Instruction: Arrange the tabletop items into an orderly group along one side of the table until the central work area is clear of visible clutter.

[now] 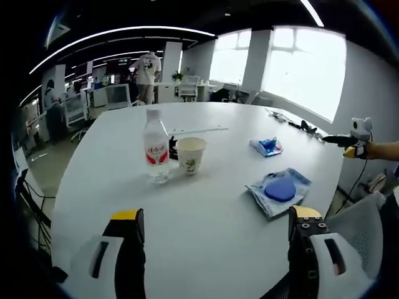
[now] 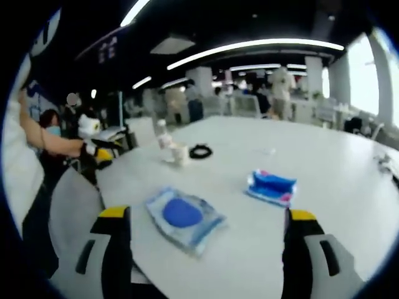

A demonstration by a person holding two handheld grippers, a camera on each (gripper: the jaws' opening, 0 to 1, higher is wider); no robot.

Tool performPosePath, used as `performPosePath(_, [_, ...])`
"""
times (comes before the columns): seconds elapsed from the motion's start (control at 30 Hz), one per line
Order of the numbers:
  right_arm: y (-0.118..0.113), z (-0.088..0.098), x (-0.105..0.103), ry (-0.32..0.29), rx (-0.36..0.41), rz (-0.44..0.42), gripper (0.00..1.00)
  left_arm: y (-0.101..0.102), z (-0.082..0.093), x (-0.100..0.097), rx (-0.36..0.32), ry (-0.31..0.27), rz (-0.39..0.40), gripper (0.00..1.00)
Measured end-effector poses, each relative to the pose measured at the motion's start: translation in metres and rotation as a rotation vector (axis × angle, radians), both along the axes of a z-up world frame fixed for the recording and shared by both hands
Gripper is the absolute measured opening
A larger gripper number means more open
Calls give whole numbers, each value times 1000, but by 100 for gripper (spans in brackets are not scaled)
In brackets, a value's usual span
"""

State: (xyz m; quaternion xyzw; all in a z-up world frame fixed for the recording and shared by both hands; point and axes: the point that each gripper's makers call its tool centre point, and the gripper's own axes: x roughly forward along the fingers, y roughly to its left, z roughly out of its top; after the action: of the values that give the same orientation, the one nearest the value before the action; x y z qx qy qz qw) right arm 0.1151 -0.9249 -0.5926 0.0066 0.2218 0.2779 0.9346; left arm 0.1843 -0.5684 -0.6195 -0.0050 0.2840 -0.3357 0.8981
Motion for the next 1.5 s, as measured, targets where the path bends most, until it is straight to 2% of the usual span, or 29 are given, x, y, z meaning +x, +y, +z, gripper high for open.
performPosePath(0.17, [16,-16,5,61,42,17,100,-38,-12,-3,-60,49,-50,95])
performPosePath(0.4, [34,-33,8,98,61,68,100,-70,-20,-2,-117,90,-89,95])
performPosePath(0.63, [31,-55,13,155,85,55,100,-88,-30,3,-111,112,-121,95])
performPosePath(0.73, [34,-59,12,169,94,62,100,-95,-37,1,-104,130,-143,95])
performPosePath(0.9, [41,-75,8,215,74,92,100,-106,-52,-4,-94,174,-168,95])
performPosePath(1.07, [40,-87,10,247,78,85,99,-117,-60,-3,-91,192,-194,95])
performPosePath(1.13, [38,-96,10,280,67,85,98,-124,-63,-7,-90,205,-209,95])
performPosePath(1.23, [36,-106,11,309,68,78,97,-129,-75,-7,-81,237,-221,96])
performPosePath(1.4, [34,-112,12,332,53,81,92,-139,-79,-12,-71,257,-253,96])
performPosePath(1.5, [34,-114,14,346,71,75,91,-143,-80,-13,-77,264,-261,96])
